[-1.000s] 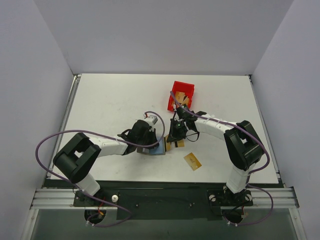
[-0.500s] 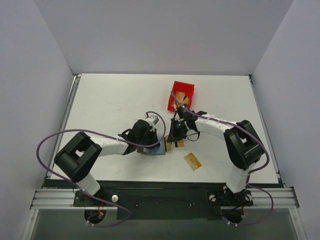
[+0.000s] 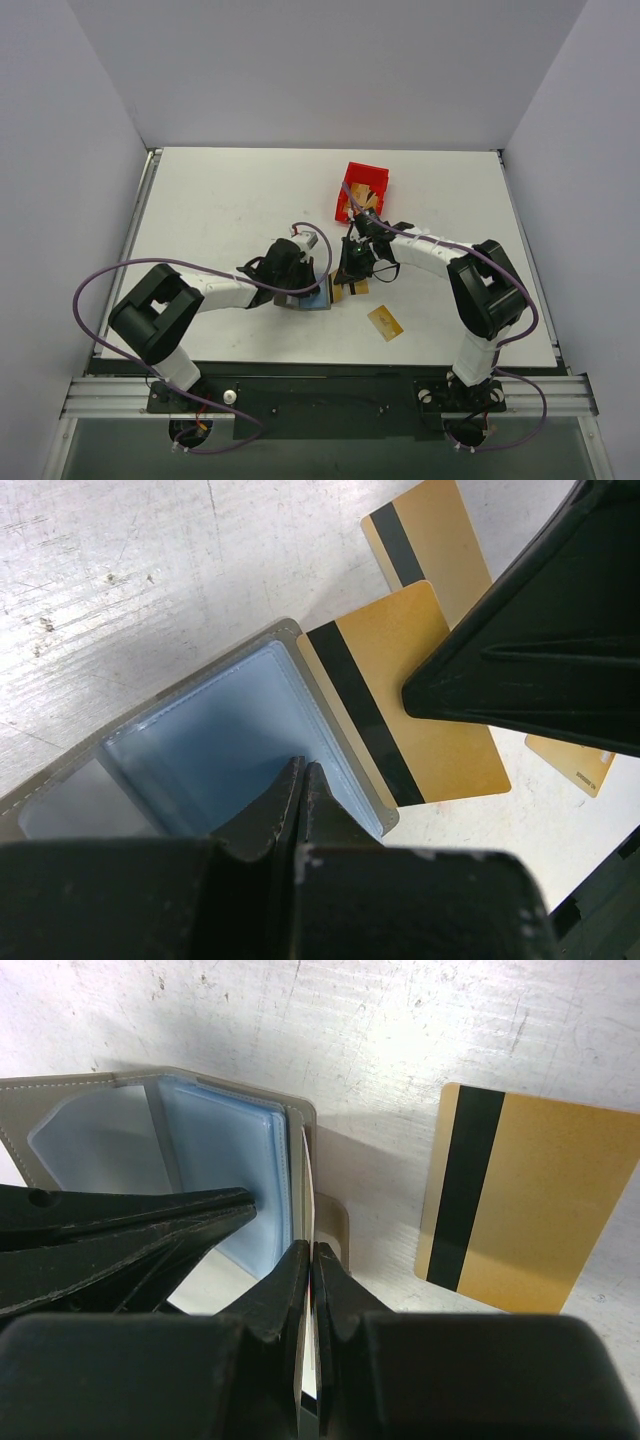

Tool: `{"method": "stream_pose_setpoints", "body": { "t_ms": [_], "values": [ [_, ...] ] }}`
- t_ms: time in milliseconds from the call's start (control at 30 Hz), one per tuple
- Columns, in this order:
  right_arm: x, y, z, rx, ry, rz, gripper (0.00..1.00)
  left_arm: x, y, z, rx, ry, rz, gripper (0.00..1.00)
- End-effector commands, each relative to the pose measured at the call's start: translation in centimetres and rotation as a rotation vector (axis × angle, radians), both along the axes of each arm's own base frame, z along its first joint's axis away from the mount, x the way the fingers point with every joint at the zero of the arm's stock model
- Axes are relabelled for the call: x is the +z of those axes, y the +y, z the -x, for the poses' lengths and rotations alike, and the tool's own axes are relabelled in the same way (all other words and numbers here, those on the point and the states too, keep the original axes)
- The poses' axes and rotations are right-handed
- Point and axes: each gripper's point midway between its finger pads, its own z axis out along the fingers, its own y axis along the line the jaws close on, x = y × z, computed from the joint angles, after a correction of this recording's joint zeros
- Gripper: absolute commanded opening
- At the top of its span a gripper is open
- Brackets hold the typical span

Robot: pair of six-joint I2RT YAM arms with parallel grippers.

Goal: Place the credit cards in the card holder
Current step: Insert the credit card into the card holder.

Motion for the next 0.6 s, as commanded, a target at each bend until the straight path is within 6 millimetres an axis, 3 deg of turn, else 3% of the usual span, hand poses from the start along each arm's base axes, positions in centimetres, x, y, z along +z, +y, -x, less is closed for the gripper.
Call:
{"method": "stream_pose_setpoints", "body": {
  "t_ms": [0, 267, 567],
  "values": [
    [-1.2, -0.8, 0.3, -0.009, 0.03, 0.044, 0.0, -1.1, 1.5, 0.5, 0.024, 0.038, -0.108, 0.0],
    [-1.5, -0.9, 0.3, -0.012, 0.037, 0.05, 0.0, -2.3, 4.5, 1.0, 0.08, 0.082, -0.259, 0.0],
    [-1.6, -1.2, 0.2, -0.019, 0.039, 0.053, 0.0, -3.0, 6.2, 1.9, 0.11, 0.116, -0.321, 0.0]
  ]
}}
